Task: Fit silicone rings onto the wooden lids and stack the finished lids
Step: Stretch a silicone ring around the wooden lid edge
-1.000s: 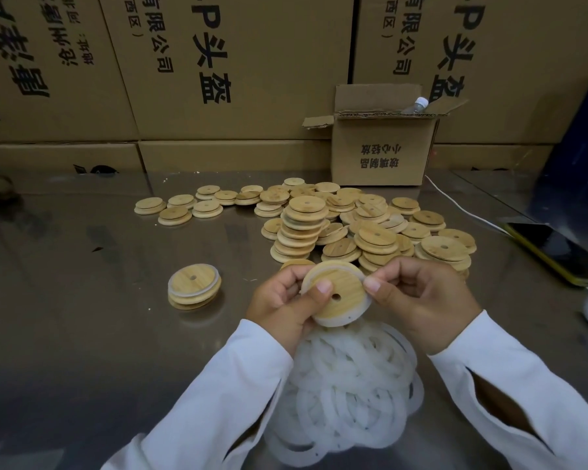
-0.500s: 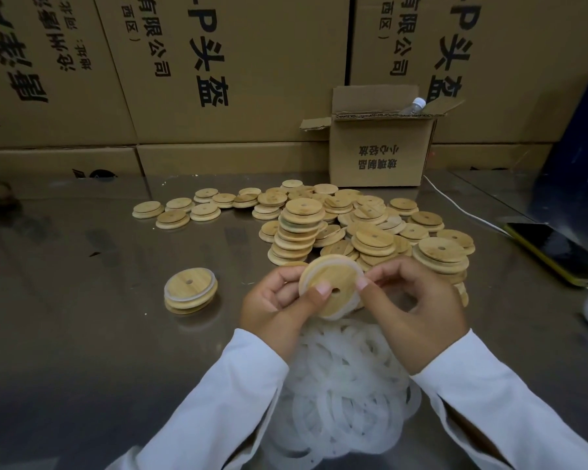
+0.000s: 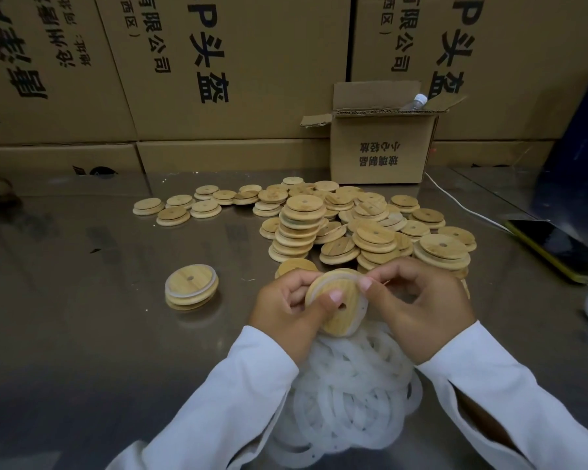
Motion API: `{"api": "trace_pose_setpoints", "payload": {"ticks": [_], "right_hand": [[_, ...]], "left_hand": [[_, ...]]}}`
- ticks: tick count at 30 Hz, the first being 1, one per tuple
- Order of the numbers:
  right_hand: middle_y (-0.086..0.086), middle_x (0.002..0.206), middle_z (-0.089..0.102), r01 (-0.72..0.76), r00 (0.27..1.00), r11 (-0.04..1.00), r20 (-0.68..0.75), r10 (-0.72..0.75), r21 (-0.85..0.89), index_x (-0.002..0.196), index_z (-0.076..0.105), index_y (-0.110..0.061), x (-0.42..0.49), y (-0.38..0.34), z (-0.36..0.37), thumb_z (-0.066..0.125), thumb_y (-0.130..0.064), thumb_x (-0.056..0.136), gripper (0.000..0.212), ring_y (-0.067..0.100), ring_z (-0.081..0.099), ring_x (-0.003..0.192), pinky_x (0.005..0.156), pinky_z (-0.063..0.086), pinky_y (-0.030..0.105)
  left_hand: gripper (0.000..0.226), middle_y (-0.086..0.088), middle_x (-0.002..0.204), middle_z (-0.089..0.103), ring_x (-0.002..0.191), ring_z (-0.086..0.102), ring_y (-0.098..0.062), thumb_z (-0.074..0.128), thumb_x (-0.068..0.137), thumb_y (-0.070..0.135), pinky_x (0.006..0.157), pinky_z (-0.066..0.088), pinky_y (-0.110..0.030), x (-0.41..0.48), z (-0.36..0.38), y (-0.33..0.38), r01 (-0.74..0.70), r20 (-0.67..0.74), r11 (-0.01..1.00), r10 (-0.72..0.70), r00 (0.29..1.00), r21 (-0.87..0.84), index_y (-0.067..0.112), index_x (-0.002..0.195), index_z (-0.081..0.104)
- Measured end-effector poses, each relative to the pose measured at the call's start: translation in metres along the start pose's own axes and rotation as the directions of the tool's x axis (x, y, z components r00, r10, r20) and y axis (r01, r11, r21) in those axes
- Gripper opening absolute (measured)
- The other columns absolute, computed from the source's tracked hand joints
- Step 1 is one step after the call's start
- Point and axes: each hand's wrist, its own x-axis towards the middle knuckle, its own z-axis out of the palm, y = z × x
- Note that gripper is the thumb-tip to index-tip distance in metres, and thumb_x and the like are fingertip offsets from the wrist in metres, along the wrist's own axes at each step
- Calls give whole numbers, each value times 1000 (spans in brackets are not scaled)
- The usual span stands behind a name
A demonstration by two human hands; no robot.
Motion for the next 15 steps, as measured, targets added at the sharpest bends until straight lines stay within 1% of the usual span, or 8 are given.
{"api": "trace_pose_setpoints", "payload": {"ticks": [3, 5, 7, 10, 15], "right_hand": [[6, 62, 66, -101, 995, 992, 22, 99, 72, 64, 67, -24, 2, 1, 0, 69, -20, 75, 11, 17, 57, 58, 58, 46, 24], [13, 64, 66, -131, 991, 987, 34, 128, 99, 64, 68, -24, 3, 2, -1, 70, -20, 74, 11, 17, 54, 57, 58, 45, 24], [14, 66, 67, -148, 989, 983, 49, 143, 112, 64, 68, -23, 4, 2, -2, 70, -19, 75, 12, 17, 54, 57, 58, 46, 24], [13, 65, 67, -142, 988, 985, 68, 136, 101, 64, 67, -23, 4, 3, -3, 70, -18, 76, 13, 16, 55, 56, 56, 46, 22], [19, 61, 63, -102, 991, 993, 90, 95, 68, 63, 66, -24, 4, 4, -3, 70, -18, 76, 15, 14, 48, 51, 53, 42, 22]], "left_hand": [[11, 2, 65, 71, 64, 65, -6, 65, 79, 1, 61, 49, -16, 1, 0, 0, -2, 1, 1000, 2, 1000, 3, 11, 84, 64], [11, 3, 64, 70, 63, 65, -5, 64, 79, 1, 60, 51, -18, 2, 1, 1, 15, -2, 1000, -15, 1000, -10, 11, 83, 63], [10, 3, 63, 70, 62, 65, -6, 63, 80, 2, 60, 54, -21, 2, 0, 2, 42, -4, 999, -42, 999, -12, 12, 82, 62], [9, 3, 63, 69, 64, 66, -9, 62, 81, 3, 66, 55, -31, 2, -1, 3, 78, -17, 997, -78, 997, -12, 12, 83, 62], [6, -4, 72, 70, 74, 66, -21, 60, 84, 6, 74, 55, -45, 0, 0, 5, 148, -41, 988, -150, 988, -53, 10, 87, 64]]}}
